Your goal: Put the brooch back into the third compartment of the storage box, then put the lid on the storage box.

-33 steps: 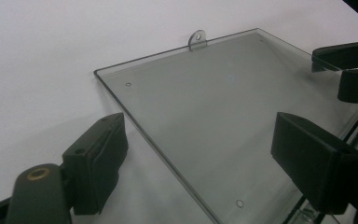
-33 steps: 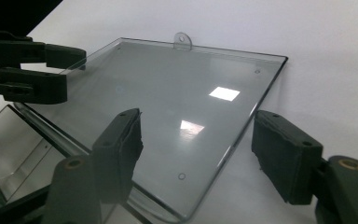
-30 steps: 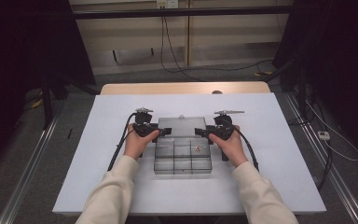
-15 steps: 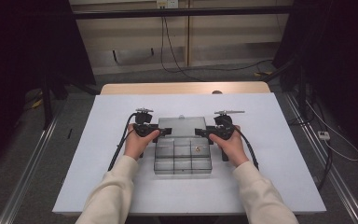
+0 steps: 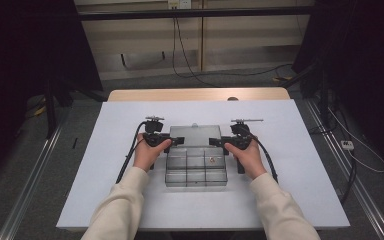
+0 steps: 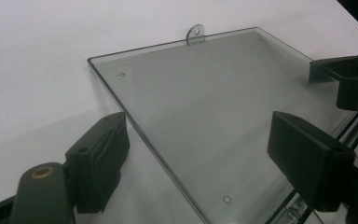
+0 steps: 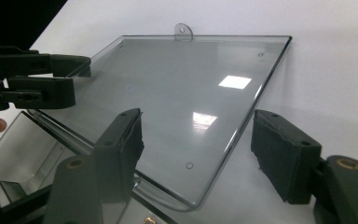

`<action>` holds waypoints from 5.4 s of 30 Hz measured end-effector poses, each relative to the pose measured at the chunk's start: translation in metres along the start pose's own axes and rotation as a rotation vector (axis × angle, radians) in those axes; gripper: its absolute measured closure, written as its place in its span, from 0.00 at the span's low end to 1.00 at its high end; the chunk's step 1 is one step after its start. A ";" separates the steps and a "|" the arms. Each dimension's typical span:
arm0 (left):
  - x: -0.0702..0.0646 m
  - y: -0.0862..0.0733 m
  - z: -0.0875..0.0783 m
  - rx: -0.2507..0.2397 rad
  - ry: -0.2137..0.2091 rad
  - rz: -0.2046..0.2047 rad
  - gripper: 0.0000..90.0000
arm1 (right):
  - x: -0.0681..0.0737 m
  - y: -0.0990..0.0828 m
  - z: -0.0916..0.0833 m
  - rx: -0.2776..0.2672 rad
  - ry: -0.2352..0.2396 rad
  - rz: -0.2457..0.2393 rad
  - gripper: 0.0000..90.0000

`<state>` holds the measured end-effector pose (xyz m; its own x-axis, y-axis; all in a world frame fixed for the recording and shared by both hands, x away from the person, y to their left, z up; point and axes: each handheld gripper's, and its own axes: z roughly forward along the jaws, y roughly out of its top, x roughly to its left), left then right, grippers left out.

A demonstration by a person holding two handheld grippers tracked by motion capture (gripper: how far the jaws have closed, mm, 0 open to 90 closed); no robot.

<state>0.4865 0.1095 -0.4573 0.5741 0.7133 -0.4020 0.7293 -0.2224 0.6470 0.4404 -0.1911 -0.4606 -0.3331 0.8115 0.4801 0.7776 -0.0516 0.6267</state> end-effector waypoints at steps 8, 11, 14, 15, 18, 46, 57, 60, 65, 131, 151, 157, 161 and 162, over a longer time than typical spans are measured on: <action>0.001 -0.001 0.003 0.001 -0.022 -0.046 0.20 | -0.002 -0.001 0.004 0.012 0.050 0.044 0.37; 0.000 -0.001 0.004 -0.001 -0.068 -0.045 0.24 | -0.001 0.000 0.004 0.005 0.051 0.020 0.39; -0.004 0.000 0.005 -0.008 -0.078 -0.027 0.24 | 0.001 0.001 0.002 -0.002 0.050 -0.020 0.41; -0.005 0.000 0.004 -0.012 -0.071 -0.013 0.24 | 0.002 0.001 0.001 -0.003 0.047 -0.031 0.41; -0.008 0.002 0.001 -0.028 -0.064 0.026 0.27 | 0.004 0.002 -0.001 -0.012 0.046 -0.066 0.44; -0.032 0.009 -0.047 -0.180 -0.011 0.242 0.58 | 0.021 0.006 -0.036 -0.121 0.043 -0.279 0.65; -0.035 0.005 -0.053 -0.182 -0.009 0.279 0.62 | 0.022 0.006 -0.041 -0.142 0.047 -0.326 0.70; -0.037 0.004 -0.055 -0.178 -0.009 0.286 0.62 | 0.023 0.006 -0.043 -0.143 0.046 -0.344 0.71; -0.038 0.003 -0.057 -0.178 -0.015 0.293 0.63 | 0.024 0.005 -0.045 -0.144 0.047 -0.354 0.72; -0.047 -0.012 -0.069 -0.117 -0.033 0.332 0.65 | 0.027 -0.014 -0.082 -0.121 0.068 -0.349 0.67; -0.046 -0.018 -0.072 -0.105 -0.030 0.328 0.63 | 0.031 -0.025 -0.093 -0.059 0.182 -0.359 1.00; -0.045 -0.018 -0.071 -0.097 -0.031 0.320 0.61 | 0.035 -0.022 -0.091 -0.085 0.190 -0.374 1.00; -0.045 -0.019 -0.069 -0.086 -0.032 0.321 0.59 | 0.034 -0.021 -0.093 -0.103 0.179 -0.378 1.00; -0.045 -0.019 -0.070 -0.086 -0.031 0.322 0.59 | 0.034 -0.021 -0.094 -0.104 0.178 -0.379 1.00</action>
<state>0.4205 0.1277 -0.4061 0.7821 0.5946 -0.1863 0.4752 -0.3758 0.7956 0.3628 -0.2173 -0.3997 -0.6788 0.6717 0.2967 0.5274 0.1648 0.8335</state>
